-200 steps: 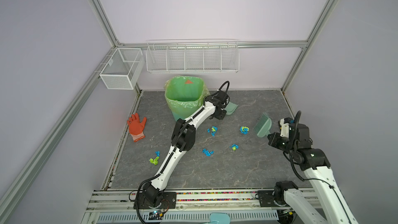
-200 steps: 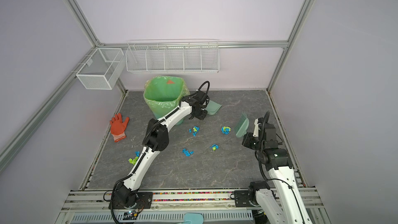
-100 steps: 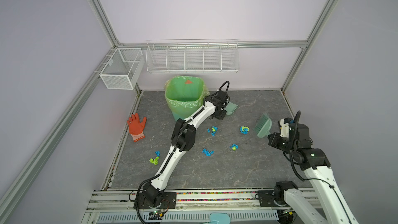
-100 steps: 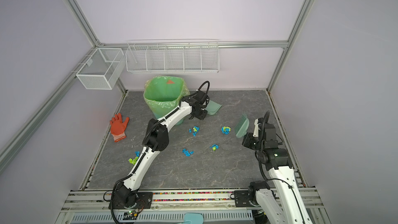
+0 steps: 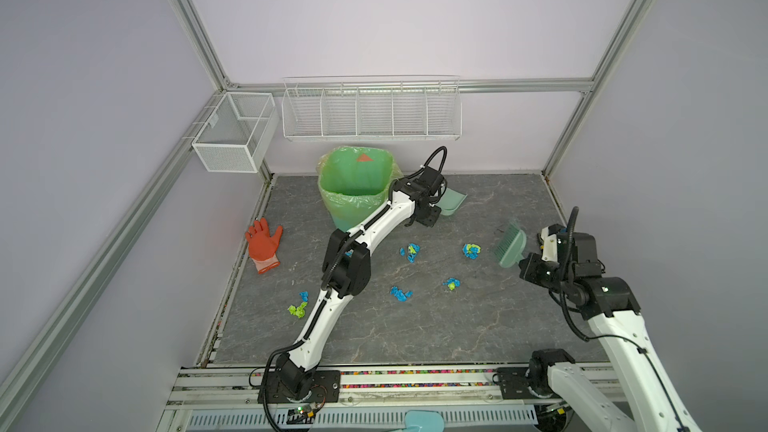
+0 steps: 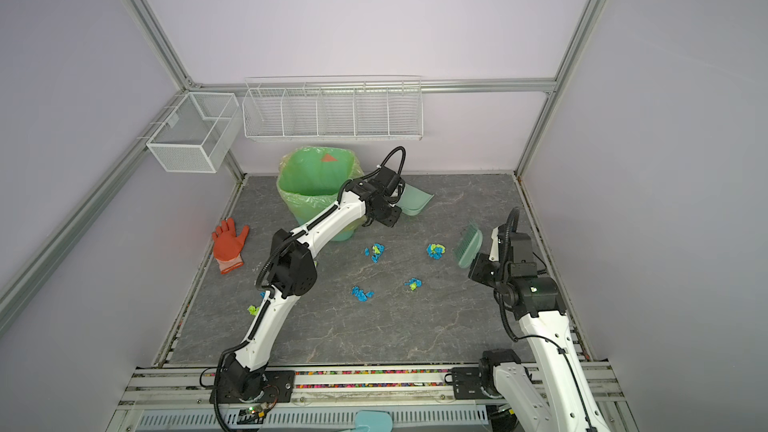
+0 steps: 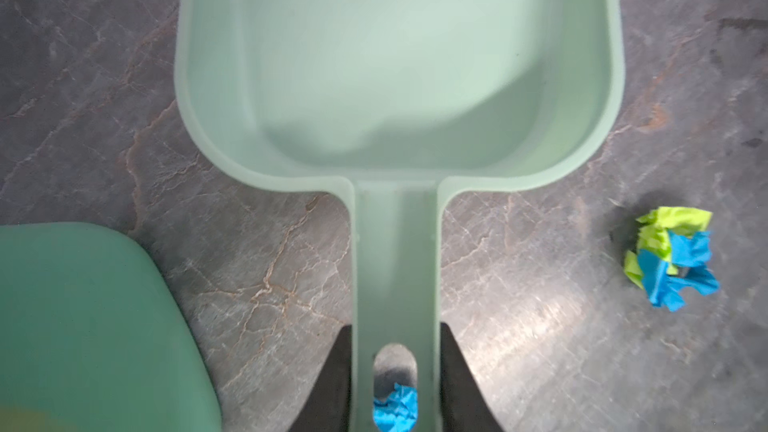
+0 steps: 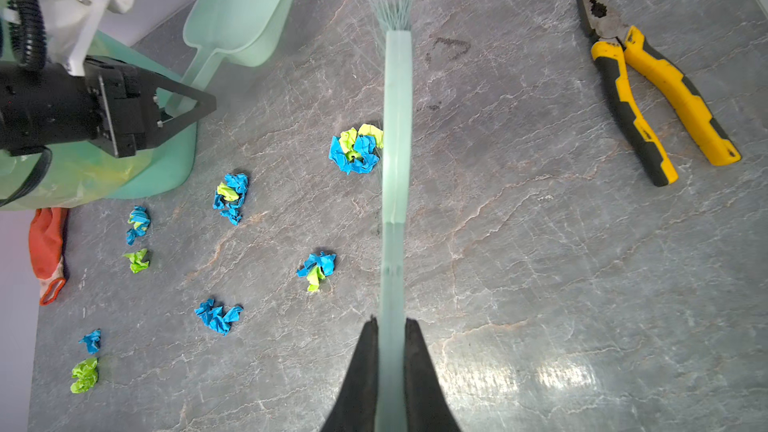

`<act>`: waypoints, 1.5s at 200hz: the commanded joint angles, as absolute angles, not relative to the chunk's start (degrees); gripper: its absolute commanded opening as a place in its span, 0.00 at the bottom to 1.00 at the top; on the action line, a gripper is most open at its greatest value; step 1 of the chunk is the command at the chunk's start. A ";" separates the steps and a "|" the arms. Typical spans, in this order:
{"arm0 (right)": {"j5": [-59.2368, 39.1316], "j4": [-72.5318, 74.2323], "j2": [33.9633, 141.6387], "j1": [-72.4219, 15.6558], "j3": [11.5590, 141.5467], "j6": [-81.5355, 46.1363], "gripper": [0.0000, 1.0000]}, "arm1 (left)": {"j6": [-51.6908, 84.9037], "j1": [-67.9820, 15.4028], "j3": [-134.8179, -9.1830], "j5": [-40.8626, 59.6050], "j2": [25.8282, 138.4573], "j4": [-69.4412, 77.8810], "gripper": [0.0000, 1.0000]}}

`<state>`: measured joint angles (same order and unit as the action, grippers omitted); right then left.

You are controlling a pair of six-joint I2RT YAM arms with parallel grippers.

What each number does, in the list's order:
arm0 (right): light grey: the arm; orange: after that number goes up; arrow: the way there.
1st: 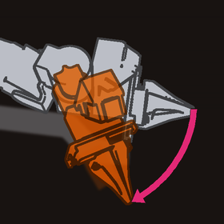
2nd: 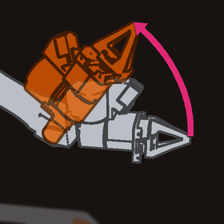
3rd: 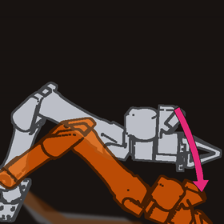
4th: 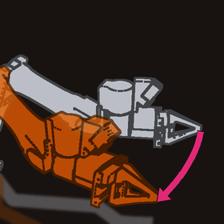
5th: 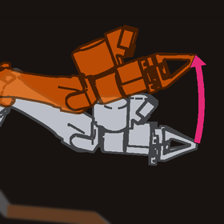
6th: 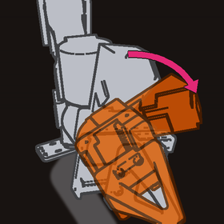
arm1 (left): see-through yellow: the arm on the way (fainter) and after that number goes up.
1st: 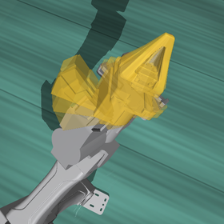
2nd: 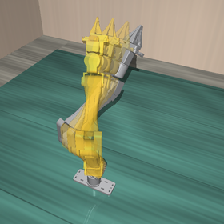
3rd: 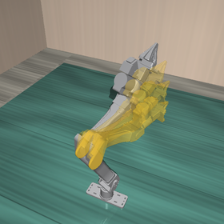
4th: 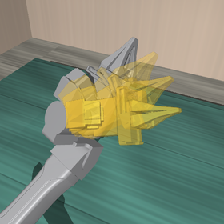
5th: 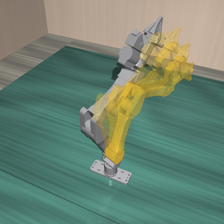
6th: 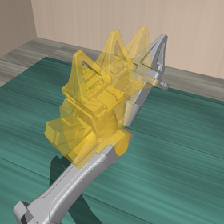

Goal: Sweep away the paper scraps from the table
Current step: 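Close the left gripper on the mint-green dustpan handle, then lower the right-held brush to the scraps while the left gripper sets the dustpan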

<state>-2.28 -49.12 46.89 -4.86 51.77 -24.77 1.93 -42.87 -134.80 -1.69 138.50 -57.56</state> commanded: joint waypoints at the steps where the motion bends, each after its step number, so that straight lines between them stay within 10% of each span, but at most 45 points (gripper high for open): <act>1: -0.30 -52.71 48.58 -4.57 54.67 -22.91 0.07 | 2.75 -43.48 -133.71 -2.43 135.58 -61.23 0.00; 300: 4.59 -60.51 64.06 -4.79 64.39 -17.97 0.07 | 5.10 -46.84 -97.42 3.38 105.90 -61.94 0.00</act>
